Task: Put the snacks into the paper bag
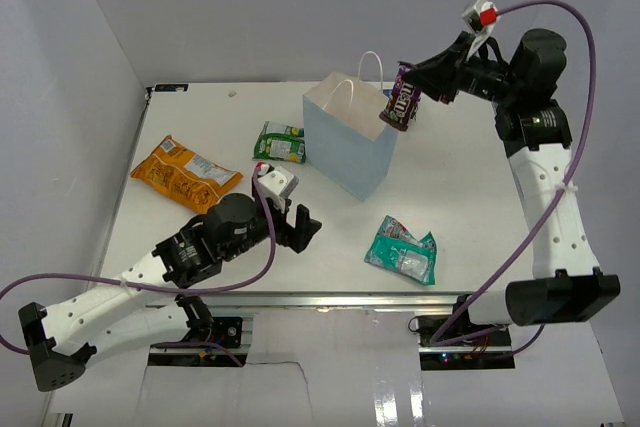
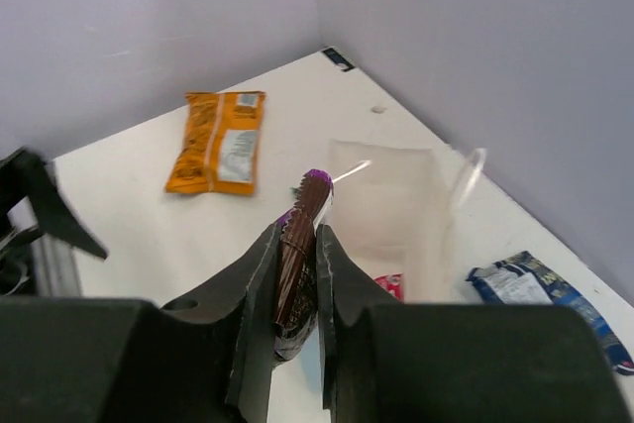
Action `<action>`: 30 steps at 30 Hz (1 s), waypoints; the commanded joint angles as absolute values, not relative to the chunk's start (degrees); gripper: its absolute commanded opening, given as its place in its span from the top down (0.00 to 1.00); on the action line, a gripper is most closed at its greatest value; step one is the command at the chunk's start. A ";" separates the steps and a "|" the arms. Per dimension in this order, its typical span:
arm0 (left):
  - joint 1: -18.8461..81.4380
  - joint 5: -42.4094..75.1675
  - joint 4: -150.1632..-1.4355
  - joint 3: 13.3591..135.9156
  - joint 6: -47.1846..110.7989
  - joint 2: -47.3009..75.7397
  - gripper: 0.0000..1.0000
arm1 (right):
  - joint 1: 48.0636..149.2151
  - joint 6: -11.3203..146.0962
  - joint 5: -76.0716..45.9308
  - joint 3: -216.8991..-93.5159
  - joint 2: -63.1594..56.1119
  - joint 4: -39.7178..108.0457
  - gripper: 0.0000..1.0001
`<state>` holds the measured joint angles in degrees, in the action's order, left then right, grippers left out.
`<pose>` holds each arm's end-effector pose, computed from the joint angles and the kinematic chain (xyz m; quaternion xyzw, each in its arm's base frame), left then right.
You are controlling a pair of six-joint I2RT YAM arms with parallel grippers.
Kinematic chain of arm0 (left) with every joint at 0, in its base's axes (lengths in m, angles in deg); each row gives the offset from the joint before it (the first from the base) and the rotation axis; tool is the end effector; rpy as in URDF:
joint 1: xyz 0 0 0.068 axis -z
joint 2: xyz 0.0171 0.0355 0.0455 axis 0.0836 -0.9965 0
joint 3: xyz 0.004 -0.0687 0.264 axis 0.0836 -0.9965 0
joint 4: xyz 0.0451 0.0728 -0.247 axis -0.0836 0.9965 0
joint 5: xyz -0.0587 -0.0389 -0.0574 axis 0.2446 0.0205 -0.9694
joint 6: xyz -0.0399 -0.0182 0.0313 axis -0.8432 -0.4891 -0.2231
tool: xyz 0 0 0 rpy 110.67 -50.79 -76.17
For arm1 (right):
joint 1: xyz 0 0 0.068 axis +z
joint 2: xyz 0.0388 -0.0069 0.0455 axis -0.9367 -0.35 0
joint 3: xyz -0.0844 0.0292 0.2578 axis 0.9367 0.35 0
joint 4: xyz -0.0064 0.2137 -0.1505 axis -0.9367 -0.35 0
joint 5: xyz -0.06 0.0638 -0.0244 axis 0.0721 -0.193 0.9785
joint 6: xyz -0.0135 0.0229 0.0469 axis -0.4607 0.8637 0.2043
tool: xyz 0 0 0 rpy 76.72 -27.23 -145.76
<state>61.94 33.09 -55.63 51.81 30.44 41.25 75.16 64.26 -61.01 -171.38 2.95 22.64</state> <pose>0.1091 -0.1591 0.3429 0.2613 0.7597 -0.2917 0.5191 0.2570 0.0542 0.5062 -0.3428 0.5968 0.3569 0.6316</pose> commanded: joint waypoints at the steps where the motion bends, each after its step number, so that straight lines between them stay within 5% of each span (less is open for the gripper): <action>1: 62.10 40.01 -52.95 47.13 32.93 43.82 0.02 | 76.71 61.37 -50.60 -177.81 -3.55 20.17 0.92; 15: 62.10 44.59 -52.25 43.69 32.49 47.09 0.02 | 84.10 54.16 -38.73 -181.27 -17.98 20.43 0.89; 17: 62.10 44.59 -52.25 43.78 32.31 46.91 0.02 | 85.33 52.76 -37.67 -179.52 -18.24 20.43 0.80; 20: 62.10 45.03 -52.25 43.78 31.70 46.30 0.02 | 85.95 51.79 -36.61 -178.10 -17.54 20.26 0.45; 22: 62.10 45.38 -52.34 43.78 31.17 45.42 0.02 | 85.95 51.26 -36.52 -178.27 -16.23 19.38 0.33; 30: 59.38 44.78 -55.15 43.78 24.25 43.75 0.03 | 82.18 50.73 -42.74 -174.68 -4.81 16.04 0.23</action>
